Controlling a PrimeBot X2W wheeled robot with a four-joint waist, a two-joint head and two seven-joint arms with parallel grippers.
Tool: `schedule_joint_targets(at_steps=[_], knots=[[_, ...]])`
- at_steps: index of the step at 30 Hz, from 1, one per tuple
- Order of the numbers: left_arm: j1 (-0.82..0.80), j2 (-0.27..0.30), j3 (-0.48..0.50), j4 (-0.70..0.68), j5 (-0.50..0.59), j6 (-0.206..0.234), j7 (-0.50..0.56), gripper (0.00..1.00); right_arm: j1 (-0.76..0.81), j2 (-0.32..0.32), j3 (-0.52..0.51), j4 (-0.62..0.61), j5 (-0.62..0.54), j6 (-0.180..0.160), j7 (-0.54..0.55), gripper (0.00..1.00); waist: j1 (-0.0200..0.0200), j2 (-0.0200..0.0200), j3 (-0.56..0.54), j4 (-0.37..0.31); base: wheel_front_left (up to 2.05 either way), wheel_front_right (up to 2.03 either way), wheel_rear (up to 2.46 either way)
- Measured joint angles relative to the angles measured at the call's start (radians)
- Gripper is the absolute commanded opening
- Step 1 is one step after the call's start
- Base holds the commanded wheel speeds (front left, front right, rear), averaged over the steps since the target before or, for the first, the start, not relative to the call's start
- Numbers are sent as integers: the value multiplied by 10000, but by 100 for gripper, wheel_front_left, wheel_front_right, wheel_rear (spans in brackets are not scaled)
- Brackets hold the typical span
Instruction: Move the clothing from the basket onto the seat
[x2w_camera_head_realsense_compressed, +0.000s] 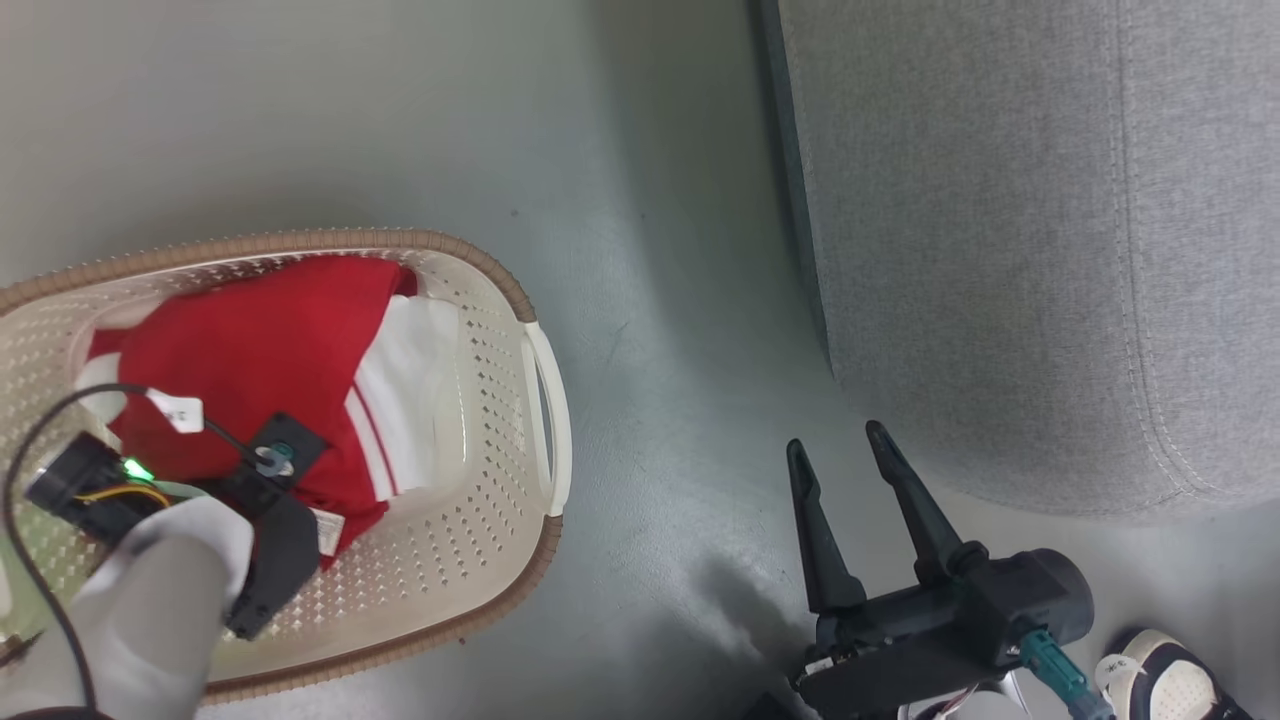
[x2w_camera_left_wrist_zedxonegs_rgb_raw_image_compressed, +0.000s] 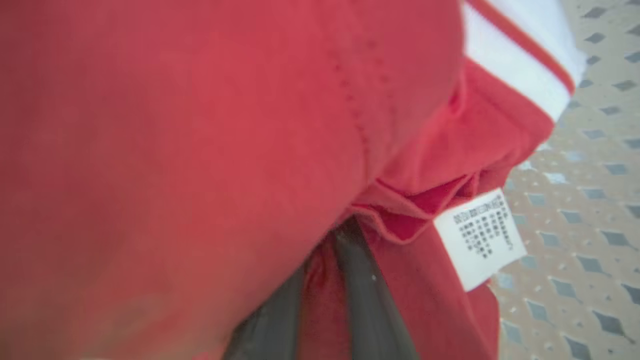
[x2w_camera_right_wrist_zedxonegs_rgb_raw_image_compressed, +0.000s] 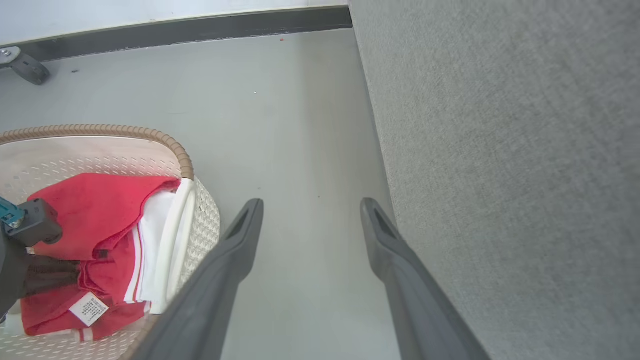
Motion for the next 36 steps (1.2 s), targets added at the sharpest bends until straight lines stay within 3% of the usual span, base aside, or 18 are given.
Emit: schedule_joint_targets(at_steps=[7, 14, 36], knots=[[272, -587, 222, 146, -562, 0, -351, 0, -287, -4, -107, 407, 138, 0, -2, 100, 0, 0, -531, 89, 0, 0, 0], [634, -815, 113, 265, -573, 0, -711, 0, -663, -10, -224, 938, 282, 0, -31, 100, 0, -1, -1356, 260, 0, 0, 0], [1880, -1850, 104, 378, -1170, -2, -2406, 0, -904, -36, -1022, 2924, 483, 0, -42, 100, -2, -1, -4661, 1146, 0, 0, 0]])
